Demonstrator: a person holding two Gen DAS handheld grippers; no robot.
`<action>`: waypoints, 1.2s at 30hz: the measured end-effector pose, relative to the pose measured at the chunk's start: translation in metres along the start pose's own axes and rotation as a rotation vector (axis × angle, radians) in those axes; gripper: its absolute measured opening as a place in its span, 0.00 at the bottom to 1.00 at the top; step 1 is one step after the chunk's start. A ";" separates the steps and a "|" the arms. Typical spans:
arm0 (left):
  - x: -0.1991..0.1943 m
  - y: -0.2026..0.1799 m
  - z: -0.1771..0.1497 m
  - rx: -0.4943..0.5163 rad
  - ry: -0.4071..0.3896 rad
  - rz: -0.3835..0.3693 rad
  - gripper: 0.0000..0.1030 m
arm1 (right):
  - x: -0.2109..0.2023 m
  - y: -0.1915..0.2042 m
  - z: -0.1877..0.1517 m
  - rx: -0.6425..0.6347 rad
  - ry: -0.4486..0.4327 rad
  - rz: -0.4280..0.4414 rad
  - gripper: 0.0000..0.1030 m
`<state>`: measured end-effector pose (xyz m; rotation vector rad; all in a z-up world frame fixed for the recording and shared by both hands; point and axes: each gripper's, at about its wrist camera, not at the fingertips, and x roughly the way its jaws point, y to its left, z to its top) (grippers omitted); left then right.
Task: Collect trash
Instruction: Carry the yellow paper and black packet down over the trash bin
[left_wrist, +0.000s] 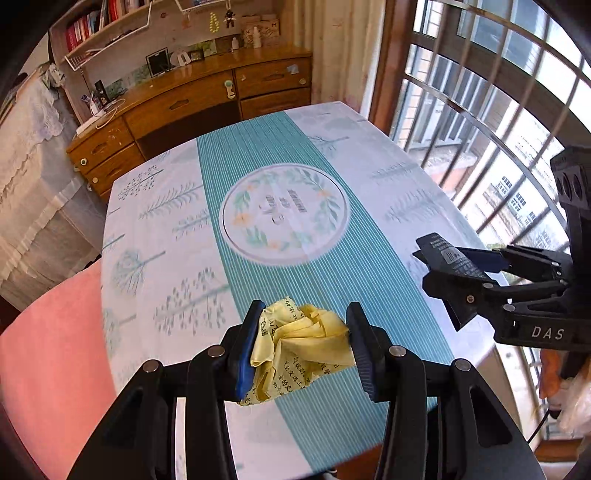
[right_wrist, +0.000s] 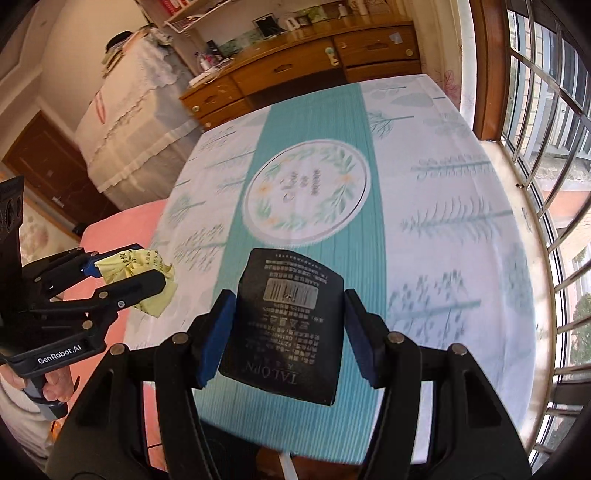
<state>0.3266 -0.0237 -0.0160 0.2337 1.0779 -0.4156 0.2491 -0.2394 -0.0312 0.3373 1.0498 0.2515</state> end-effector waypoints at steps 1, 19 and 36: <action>-0.013 -0.008 -0.018 0.009 -0.005 0.000 0.43 | -0.010 0.006 -0.014 -0.005 -0.004 0.011 0.54; -0.019 -0.093 -0.250 0.048 0.044 -0.149 0.43 | -0.018 0.015 -0.232 0.019 0.105 0.062 0.54; 0.119 -0.106 -0.288 0.011 0.125 -0.166 0.43 | 0.089 -0.044 -0.306 0.175 0.182 -0.029 0.55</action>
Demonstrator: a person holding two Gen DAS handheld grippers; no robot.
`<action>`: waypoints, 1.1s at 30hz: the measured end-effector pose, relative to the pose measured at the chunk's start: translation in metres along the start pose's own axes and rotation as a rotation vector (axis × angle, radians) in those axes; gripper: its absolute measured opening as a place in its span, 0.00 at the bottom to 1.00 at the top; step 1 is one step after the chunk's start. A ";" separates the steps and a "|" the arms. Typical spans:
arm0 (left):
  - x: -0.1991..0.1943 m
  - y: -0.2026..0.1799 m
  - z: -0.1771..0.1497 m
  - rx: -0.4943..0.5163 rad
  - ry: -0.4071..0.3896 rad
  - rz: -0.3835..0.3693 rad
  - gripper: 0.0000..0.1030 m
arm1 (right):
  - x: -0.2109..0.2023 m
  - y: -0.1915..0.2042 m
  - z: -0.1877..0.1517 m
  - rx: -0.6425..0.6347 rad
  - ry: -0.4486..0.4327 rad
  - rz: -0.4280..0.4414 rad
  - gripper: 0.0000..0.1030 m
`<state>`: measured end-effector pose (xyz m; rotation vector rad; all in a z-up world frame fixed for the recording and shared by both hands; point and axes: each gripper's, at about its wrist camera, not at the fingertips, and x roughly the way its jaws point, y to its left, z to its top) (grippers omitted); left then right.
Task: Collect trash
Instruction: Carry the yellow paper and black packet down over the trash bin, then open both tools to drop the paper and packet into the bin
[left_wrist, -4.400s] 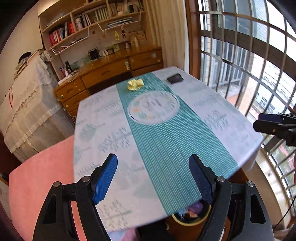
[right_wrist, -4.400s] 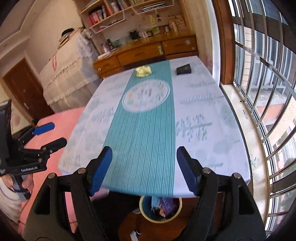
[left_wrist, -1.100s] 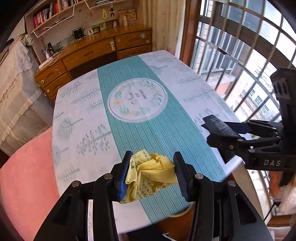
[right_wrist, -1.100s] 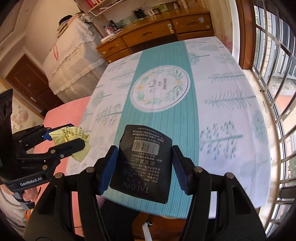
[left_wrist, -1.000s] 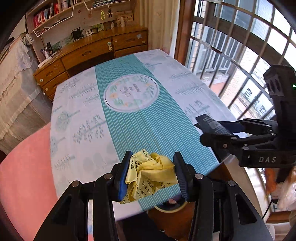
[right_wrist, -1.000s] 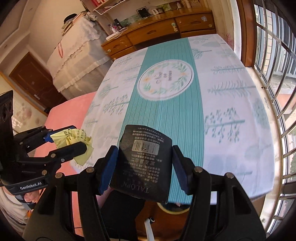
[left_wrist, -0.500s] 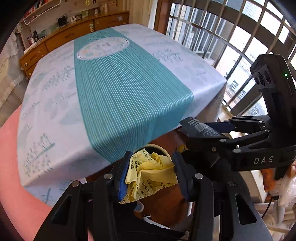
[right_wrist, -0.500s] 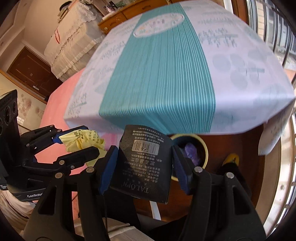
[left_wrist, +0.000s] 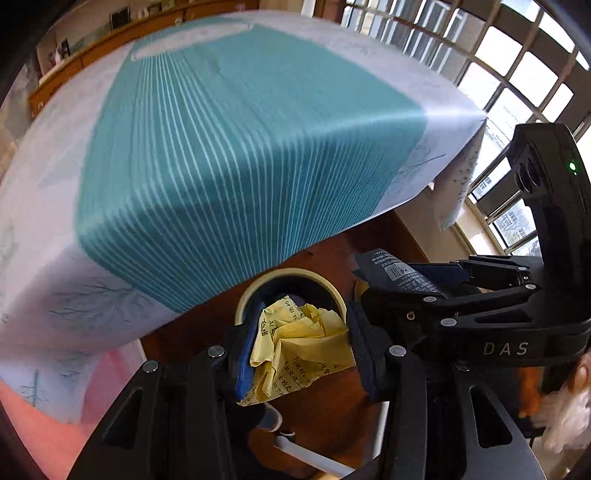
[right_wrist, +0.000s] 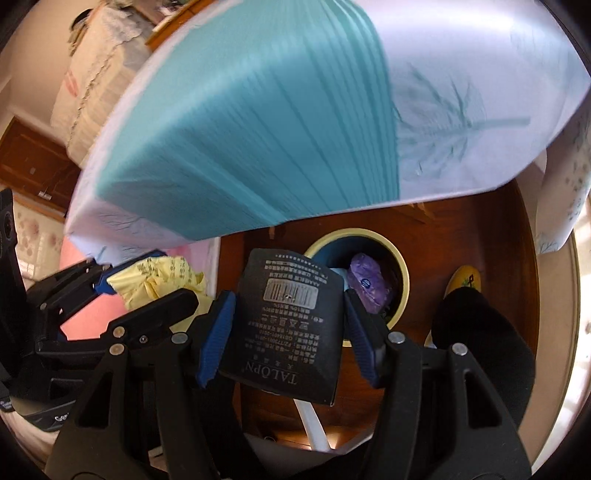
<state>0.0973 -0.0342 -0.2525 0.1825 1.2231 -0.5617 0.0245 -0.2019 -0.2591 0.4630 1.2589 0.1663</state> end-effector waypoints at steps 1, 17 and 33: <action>0.013 0.002 0.000 -0.017 0.017 -0.005 0.43 | 0.011 -0.007 -0.001 0.018 0.004 -0.008 0.55; 0.177 0.027 -0.018 -0.121 0.204 0.071 0.45 | 0.141 -0.102 -0.018 0.227 0.068 -0.078 0.58; 0.227 0.033 -0.045 -0.135 0.236 0.105 0.88 | 0.195 -0.124 -0.018 0.274 0.101 -0.017 0.76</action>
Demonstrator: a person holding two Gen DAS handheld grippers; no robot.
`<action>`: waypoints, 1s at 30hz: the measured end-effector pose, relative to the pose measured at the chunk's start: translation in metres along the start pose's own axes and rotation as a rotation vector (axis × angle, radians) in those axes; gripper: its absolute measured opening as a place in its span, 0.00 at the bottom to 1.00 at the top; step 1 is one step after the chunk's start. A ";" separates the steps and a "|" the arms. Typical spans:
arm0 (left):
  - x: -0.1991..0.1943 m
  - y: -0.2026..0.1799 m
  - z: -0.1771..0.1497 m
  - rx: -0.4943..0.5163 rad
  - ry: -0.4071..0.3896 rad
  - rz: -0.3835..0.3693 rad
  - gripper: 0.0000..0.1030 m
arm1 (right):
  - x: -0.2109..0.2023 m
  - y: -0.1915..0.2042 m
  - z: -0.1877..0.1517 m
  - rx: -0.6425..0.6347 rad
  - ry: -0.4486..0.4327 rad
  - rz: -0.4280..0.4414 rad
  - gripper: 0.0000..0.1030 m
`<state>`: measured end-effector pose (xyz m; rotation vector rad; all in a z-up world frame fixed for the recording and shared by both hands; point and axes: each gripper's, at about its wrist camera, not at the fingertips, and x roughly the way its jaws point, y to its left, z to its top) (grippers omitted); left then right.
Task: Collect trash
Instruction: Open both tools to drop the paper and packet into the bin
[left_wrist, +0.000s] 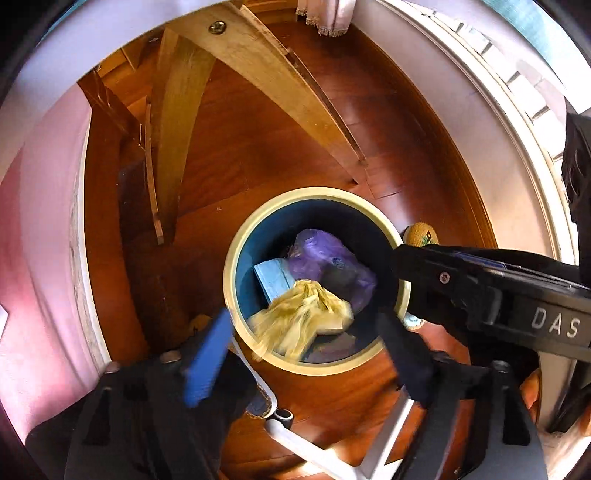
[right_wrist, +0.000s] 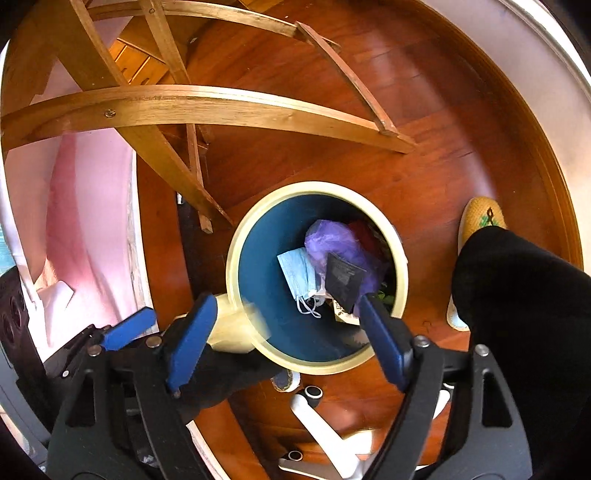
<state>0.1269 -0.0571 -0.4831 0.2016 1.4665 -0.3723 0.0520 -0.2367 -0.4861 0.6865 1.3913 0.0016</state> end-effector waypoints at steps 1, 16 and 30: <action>0.000 0.002 0.000 -0.003 -0.004 0.001 0.88 | 0.001 0.000 -0.001 -0.003 0.002 -0.001 0.76; -0.009 0.008 -0.005 -0.029 -0.020 0.016 0.89 | -0.005 0.008 -0.007 -0.089 -0.028 -0.105 0.76; -0.060 0.008 -0.027 -0.040 -0.025 0.003 0.89 | -0.037 0.027 -0.020 -0.208 -0.015 -0.152 0.76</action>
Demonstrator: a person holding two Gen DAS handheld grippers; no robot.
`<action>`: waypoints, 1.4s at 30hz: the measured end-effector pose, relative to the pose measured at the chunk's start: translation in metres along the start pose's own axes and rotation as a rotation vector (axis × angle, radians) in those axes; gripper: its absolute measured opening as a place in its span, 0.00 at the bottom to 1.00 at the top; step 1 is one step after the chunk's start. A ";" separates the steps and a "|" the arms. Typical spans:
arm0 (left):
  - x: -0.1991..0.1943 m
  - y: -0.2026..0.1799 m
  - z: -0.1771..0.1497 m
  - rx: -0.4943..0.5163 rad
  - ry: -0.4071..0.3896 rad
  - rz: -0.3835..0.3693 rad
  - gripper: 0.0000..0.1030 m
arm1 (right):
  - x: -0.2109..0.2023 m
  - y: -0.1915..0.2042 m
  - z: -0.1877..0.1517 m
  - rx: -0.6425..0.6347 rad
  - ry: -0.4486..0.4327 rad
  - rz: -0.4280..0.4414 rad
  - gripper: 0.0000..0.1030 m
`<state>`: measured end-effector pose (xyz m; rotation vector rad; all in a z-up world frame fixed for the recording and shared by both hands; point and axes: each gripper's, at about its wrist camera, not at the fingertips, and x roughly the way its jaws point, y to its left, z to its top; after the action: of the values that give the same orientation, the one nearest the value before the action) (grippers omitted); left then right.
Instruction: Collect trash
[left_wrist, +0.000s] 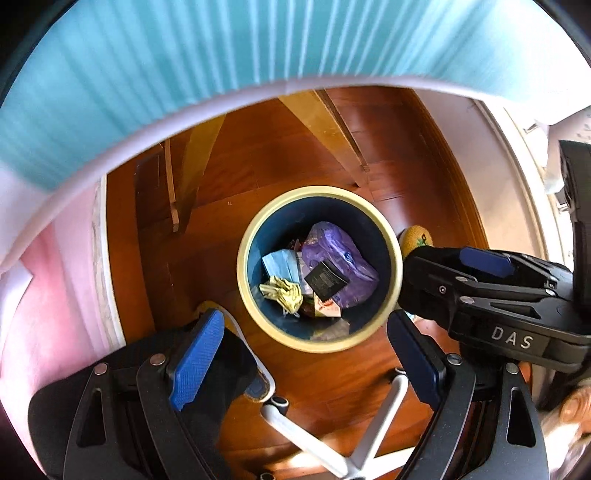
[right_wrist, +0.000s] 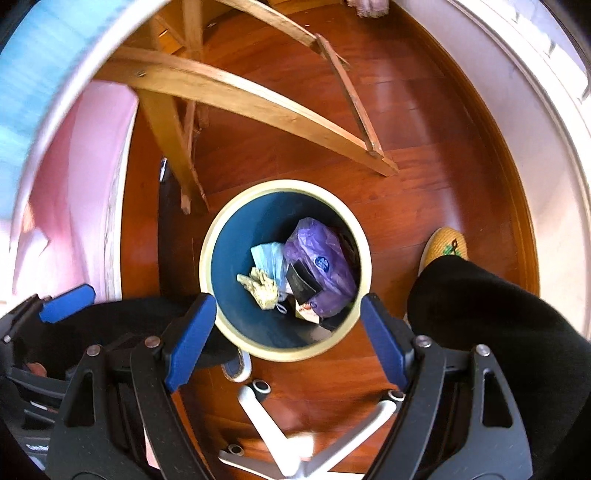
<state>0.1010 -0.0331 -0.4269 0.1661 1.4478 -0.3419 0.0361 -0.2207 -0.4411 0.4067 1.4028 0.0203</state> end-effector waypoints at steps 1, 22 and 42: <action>-0.008 0.000 -0.004 0.003 -0.006 0.001 0.89 | -0.006 0.003 -0.001 -0.021 -0.003 -0.001 0.76; -0.225 0.009 -0.009 -0.057 -0.370 0.072 0.89 | -0.195 0.084 -0.010 -0.295 -0.281 0.007 0.76; -0.360 -0.006 -0.030 -0.185 -0.639 0.167 0.89 | -0.347 0.121 -0.023 -0.250 -0.552 0.097 0.76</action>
<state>0.0400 0.0173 -0.0743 0.0202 0.8193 -0.1043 -0.0210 -0.1897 -0.0788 0.2446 0.8224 0.1509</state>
